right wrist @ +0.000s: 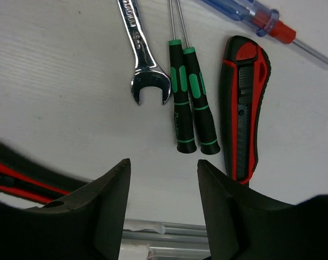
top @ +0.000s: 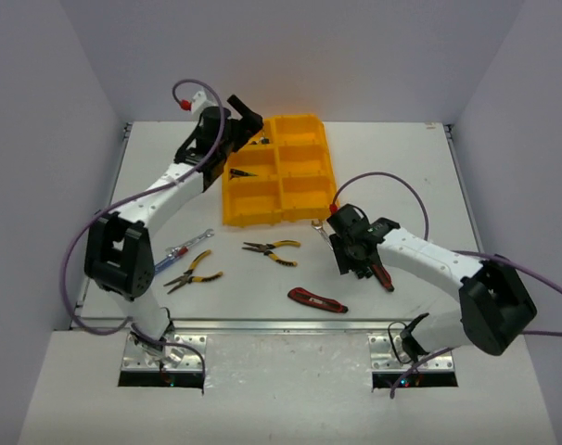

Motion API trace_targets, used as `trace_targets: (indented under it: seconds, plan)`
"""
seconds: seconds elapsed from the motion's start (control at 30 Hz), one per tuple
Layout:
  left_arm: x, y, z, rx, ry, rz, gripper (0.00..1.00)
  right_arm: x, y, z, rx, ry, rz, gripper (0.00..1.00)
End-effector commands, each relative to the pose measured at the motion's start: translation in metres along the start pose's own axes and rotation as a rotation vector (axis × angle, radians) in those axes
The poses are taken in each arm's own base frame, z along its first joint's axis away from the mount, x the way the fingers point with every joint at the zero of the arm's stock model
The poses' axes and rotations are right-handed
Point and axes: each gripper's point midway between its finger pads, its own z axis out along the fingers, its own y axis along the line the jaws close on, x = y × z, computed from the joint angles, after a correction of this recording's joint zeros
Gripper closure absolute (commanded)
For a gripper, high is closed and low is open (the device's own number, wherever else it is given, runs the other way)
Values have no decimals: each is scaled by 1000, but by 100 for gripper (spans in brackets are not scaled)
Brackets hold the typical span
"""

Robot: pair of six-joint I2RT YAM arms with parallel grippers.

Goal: Sort the tools into containers

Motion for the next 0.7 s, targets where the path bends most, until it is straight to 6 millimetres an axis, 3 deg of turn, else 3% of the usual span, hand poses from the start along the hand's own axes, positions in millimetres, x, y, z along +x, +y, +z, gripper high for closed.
trace_targets:
  seconds: [0.0,0.03,0.07,0.13,0.17,0.2,0.27,0.3,0.43,0.57,0.67]
  plan:
    - [-59,-49,-102,193,-47,63,0,1,2,23,-57,32,25,52]
    - [-71,-58,-134,255,-71,60,0,4,3,32,-64,59,12,57]
    - [-54,-46,-130,243,-27,74,0,5,5,32,-77,63,12,57]
    - [-49,-46,-176,353,-7,88,0,10,7,43,-73,107,-9,64]
    - [-40,-38,-185,370,10,97,0,10,8,47,-71,113,-15,65]
    - [-18,-21,-188,371,66,113,0,11,6,50,-56,117,-16,65]
    - [-3,-14,-206,419,105,142,0,11,7,54,-58,124,-20,66]
    - [12,-6,-209,430,150,166,0,13,8,57,-62,135,-28,66]
    - [36,18,-217,404,220,235,0,16,5,65,-42,150,-40,71]
    - [50,39,-222,369,252,261,0,15,11,66,-74,153,-27,80]
    - [58,44,-224,374,274,248,0,9,15,58,-99,140,3,86]
